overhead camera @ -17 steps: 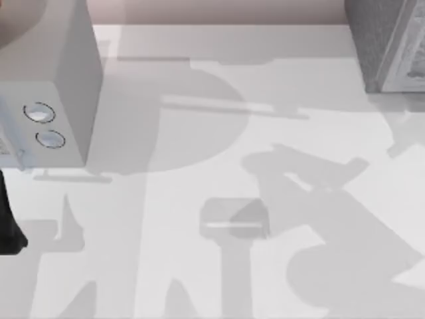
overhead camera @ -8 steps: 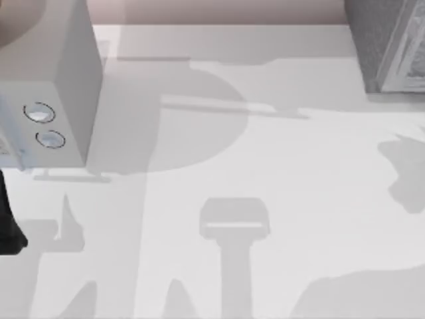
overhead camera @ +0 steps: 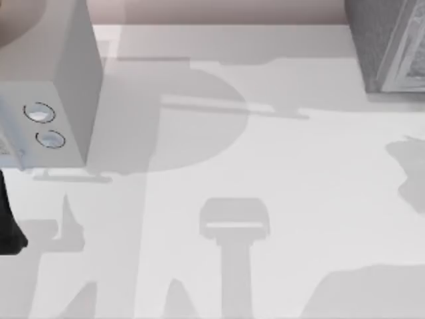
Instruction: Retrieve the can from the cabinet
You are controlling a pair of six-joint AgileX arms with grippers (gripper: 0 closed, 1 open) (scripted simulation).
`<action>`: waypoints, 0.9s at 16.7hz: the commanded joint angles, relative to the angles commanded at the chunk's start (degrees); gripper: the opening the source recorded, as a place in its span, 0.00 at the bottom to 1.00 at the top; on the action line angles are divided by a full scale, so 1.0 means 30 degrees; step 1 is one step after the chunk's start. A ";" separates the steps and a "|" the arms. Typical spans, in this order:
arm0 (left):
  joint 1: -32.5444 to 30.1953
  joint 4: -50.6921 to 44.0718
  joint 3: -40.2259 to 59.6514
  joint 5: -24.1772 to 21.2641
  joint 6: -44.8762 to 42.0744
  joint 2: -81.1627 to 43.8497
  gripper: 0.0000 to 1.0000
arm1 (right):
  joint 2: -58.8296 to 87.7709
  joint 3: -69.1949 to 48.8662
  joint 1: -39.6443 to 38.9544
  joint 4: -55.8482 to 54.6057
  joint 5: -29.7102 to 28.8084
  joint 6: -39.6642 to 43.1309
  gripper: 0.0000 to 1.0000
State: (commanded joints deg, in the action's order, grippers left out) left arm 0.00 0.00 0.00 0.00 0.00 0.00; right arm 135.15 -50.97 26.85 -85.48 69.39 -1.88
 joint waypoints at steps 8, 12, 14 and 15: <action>0.0000 0.0000 0.0000 0.0000 0.0000 0.0000 1.00 | 0.0611 -0.0837 -0.1009 0.0197 -0.1075 0.0121 0.08; 0.0000 0.0000 0.0000 0.0000 0.0000 0.0000 1.00 | 0.0611 -0.0837 -0.1009 0.0197 -0.1075 0.0121 0.38; 0.0000 0.0000 0.0000 0.0000 0.0000 0.0000 1.00 | 0.0611 -0.0837 -0.1009 0.0197 -0.1075 0.0121 0.53; 0.0000 0.0000 0.0000 0.0000 0.0000 0.0000 1.00 | 0.0611 -0.0837 -0.1009 0.0197 -0.1075 0.0121 0.60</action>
State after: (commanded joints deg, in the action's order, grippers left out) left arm 0.00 0.00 0.00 0.00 0.00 0.00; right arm 136.99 -53.48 23.82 -84.89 66.16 -1.51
